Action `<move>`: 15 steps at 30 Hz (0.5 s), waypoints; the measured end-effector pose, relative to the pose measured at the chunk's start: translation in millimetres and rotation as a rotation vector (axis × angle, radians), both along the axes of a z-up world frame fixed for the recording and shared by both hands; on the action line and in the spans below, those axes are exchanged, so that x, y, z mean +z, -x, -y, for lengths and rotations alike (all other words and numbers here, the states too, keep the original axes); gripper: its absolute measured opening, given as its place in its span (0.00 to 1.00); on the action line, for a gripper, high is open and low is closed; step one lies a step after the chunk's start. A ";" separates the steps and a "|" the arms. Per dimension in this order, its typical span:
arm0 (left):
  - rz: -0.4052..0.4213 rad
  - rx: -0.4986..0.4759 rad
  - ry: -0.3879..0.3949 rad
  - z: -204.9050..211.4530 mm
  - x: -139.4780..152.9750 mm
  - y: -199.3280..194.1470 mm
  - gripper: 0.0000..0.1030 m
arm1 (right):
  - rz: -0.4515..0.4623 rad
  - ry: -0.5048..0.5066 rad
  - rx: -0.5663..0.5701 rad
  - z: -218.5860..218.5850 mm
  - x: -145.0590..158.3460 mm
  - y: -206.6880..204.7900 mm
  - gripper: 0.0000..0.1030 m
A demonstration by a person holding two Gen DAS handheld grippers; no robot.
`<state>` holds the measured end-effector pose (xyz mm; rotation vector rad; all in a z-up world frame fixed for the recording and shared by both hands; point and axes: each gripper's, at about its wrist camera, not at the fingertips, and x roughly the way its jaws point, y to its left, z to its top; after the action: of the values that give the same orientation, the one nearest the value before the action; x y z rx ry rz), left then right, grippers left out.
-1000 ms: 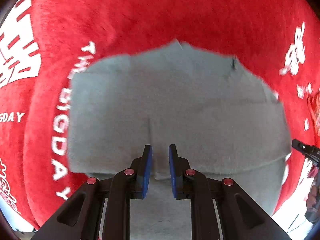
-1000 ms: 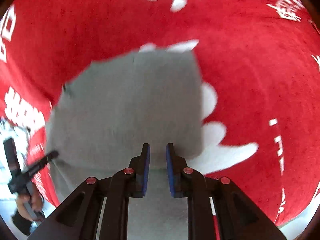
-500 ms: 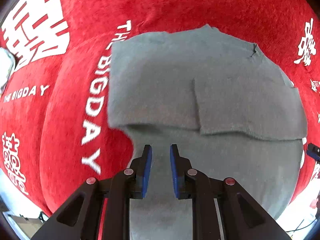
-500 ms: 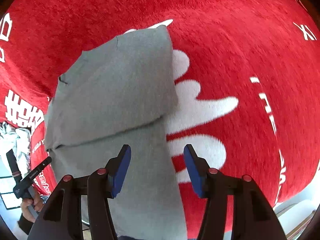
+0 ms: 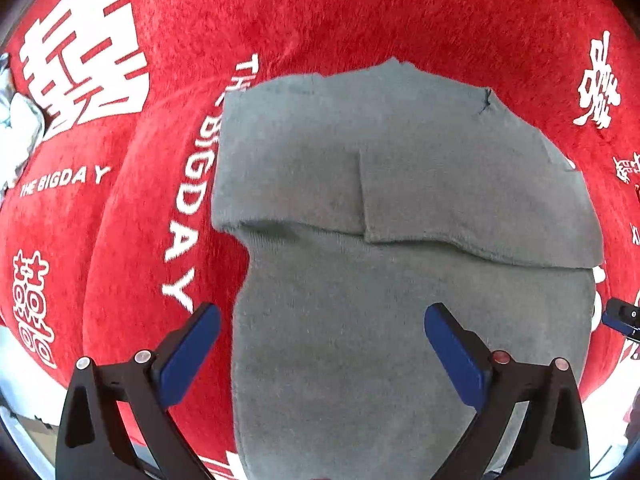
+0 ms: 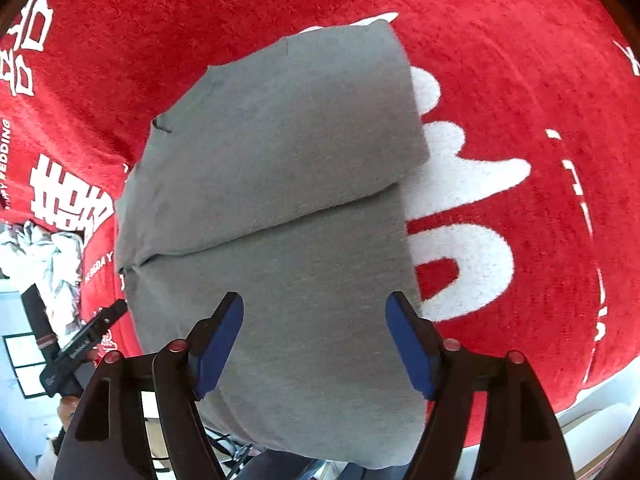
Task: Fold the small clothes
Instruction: 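Open both grippers and lift them off the folded sweater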
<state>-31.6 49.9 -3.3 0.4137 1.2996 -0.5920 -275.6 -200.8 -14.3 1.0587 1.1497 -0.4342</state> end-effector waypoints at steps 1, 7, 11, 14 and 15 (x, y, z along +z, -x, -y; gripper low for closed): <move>-0.004 0.010 -0.013 -1.4 -1.8 0.4 0.99 | 0.005 -0.003 0.008 -0.4 -0.5 0.3 0.76; -0.008 0.116 -0.074 -19.0 -17.0 -14.2 0.99 | 0.005 -0.037 0.058 0.0 -1.7 10.9 0.82; -0.016 0.251 -0.064 -42.4 -28.0 -46.3 0.99 | -0.008 -0.047 0.068 -0.2 -8.1 13.6 0.82; 0.006 0.300 -0.061 -47.0 -35.6 -70.3 0.99 | -0.016 -0.064 0.064 -4.0 -13.7 12.1 0.82; 0.015 0.301 -0.060 -45.2 -37.6 -75.6 0.99 | -0.018 -0.065 0.066 -5.7 -14.1 11.0 0.82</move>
<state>44.1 95.1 -40.9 0.2643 1.3361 -0.2973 -286.6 -195.1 -28.4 1.0717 1.2177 -0.3568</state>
